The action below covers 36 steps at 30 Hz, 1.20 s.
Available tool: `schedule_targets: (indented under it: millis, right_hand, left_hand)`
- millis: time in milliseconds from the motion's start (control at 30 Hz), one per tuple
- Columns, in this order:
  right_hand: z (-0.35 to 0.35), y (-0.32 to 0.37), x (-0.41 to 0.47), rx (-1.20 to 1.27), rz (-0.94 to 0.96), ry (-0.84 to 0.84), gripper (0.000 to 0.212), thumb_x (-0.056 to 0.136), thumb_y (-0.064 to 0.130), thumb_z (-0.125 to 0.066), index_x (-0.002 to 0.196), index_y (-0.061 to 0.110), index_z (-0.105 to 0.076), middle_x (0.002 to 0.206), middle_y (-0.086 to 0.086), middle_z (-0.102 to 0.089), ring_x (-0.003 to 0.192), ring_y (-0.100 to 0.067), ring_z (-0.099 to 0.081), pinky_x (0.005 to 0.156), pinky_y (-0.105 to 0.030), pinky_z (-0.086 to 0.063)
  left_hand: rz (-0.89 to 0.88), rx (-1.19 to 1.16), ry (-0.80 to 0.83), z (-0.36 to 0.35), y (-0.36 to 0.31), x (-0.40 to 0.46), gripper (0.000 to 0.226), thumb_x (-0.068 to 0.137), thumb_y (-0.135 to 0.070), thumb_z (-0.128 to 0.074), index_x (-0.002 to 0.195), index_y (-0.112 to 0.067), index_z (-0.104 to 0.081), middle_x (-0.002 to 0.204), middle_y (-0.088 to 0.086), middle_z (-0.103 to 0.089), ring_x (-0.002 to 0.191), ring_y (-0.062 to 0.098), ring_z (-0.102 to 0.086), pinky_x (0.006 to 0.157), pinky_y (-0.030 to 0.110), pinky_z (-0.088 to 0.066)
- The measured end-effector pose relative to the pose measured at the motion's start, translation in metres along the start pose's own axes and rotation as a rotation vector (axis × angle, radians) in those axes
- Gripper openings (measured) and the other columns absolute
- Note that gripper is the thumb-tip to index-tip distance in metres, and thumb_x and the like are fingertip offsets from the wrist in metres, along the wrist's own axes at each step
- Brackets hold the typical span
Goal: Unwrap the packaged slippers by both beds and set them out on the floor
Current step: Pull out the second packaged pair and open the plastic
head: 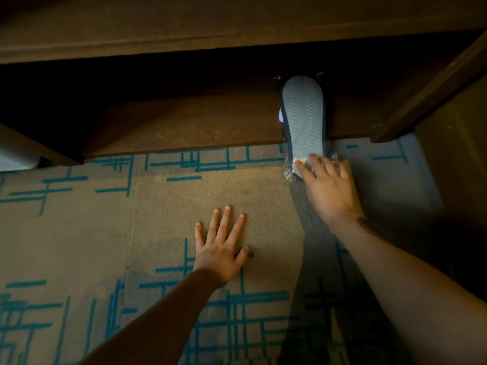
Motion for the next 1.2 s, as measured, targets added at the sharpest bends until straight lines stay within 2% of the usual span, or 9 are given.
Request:
schedule_targets:
  millis: [233, 433, 600, 700, 767, 833, 933, 1067, 1200]
  right_hand:
    - [-0.004, -0.003, 0.005, -0.043, 0.081, -0.079, 0.068, 0.076, 0.004, -0.064, 0.139, 0.014, -0.039, 0.137, -0.017, -0.048, 0.124, -0.036, -0.046, 0.097, -0.05, -0.042]
    - [-0.013, -0.003, -0.02, 0.014, 0.089, -0.191, 0.075, 0.061, 0.009, -0.079, 0.13, 0.018, -0.052, 0.126, -0.009, -0.059, 0.11, -0.032, -0.055, 0.073, -0.038, -0.052]
    - [-0.029, 0.028, -0.085, 0.224, 0.039, -0.298, 0.053, 0.071, 0.012, -0.062, 0.123, 0.024, -0.058, 0.124, -0.003, -0.061, 0.11, -0.028, -0.054, 0.079, -0.049, -0.052]
    - [-0.035, 0.051, -0.135, 0.258, 0.061, -0.257, 0.062, 0.063, 0.014, -0.068, 0.122, 0.028, -0.055, 0.123, -0.001, -0.062, 0.114, -0.023, -0.043, 0.083, -0.056, -0.049]
    - [-0.04, 0.066, -0.167, 0.261, 0.08, -0.153, 0.073, 0.055, 0.019, -0.078, 0.123, 0.03, -0.053, 0.122, 0.001, -0.064, 0.114, -0.021, -0.046, 0.085, -0.054, -0.048]
    - [-0.045, 0.079, -0.19, 0.308, 0.114, -0.064, 0.077, 0.056, 0.024, -0.08, 0.126, 0.032, -0.05, 0.125, 0.002, -0.062, 0.117, -0.019, -0.041, 0.089, -0.052, -0.046]
    - [-0.042, 0.094, -0.204, 0.353, 0.173, -0.007, 0.072, 0.063, 0.032, -0.074, 0.13, 0.032, -0.046, 0.13, 0.003, -0.058, 0.12, -0.017, -0.04, 0.093, -0.055, -0.043]
    - [-0.026, 0.085, -0.193, 0.457, 0.128, -0.03, 0.066, 0.071, 0.018, -0.063, 0.134, 0.03, -0.044, 0.135, 0.003, -0.053, 0.124, -0.018, -0.047, 0.103, -0.045, -0.032]
    - [-0.021, 0.084, -0.171, 0.468, 0.189, 0.013, 0.066, 0.07, -0.004, -0.062, 0.13, 0.022, -0.053, 0.139, -0.005, -0.052, 0.13, -0.027, -0.044, 0.1, -0.043, -0.042]
  left_hand:
    - [-0.003, -0.017, 0.035, 0.002, -0.001, 0.0, 0.071, 0.071, -0.062, 0.002, 0.124, -0.041, 0.045, 0.143, -0.002, 0.039, 0.133, 0.023, 0.035, 0.107, 0.051, 0.02]
    - [-0.007, -0.011, 0.03, 0.0, -0.001, 0.0, 0.071, 0.072, -0.062, 0.002, 0.126, -0.04, 0.043, 0.143, -0.002, 0.04, 0.133, 0.022, 0.036, 0.107, 0.051, 0.02]
    - [-0.005, -0.016, 0.036, 0.002, -0.002, 0.0, 0.073, 0.071, -0.063, 0.002, 0.132, -0.036, 0.033, 0.142, -0.001, 0.039, 0.131, 0.022, 0.035, 0.108, 0.053, 0.018]
    - [0.025, -0.058, 0.055, 0.006, -0.006, -0.005, 0.072, 0.086, -0.058, -0.022, 0.138, -0.037, 0.024, 0.144, -0.004, 0.035, 0.133, 0.02, 0.033, 0.109, 0.057, 0.015]
    - [0.052, -0.182, 0.012, 0.012, -0.011, -0.016, 0.068, 0.091, -0.045, -0.038, 0.145, -0.034, 0.002, 0.155, -0.005, 0.017, 0.142, 0.019, 0.02, 0.11, 0.057, 0.013]
    - [0.087, -0.384, -0.125, 0.019, -0.014, -0.037, 0.056, 0.091, -0.034, -0.046, 0.142, -0.029, -0.024, 0.156, -0.001, -0.02, 0.144, 0.016, -0.011, 0.115, 0.054, 0.004]
    - [-0.02, -0.533, -0.326, 0.016, -0.024, -0.075, 0.045, 0.086, -0.025, -0.055, 0.129, -0.018, -0.048, 0.131, 0.004, -0.057, 0.121, 0.012, -0.049, 0.11, 0.045, -0.034]
    - [-0.113, -0.571, -0.303, -0.005, -0.043, -0.102, 0.04, 0.081, -0.024, -0.059, 0.12, -0.015, -0.057, 0.115, 0.003, -0.065, 0.106, 0.011, -0.059, 0.093, 0.031, -0.05]
    - [0.071, -0.611, -0.267, -0.004, -0.049, -0.096, 0.035, 0.082, -0.016, -0.063, 0.117, -0.02, -0.058, 0.112, -0.001, -0.059, 0.093, 0.01, -0.057, 0.086, 0.027, -0.052]
Point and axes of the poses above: each hand's wrist, its own x-axis towards the middle knuckle, its own z-axis out of the back of the hand, y = z × x, the point moved 5 cm from there along x, towards the middle knuckle
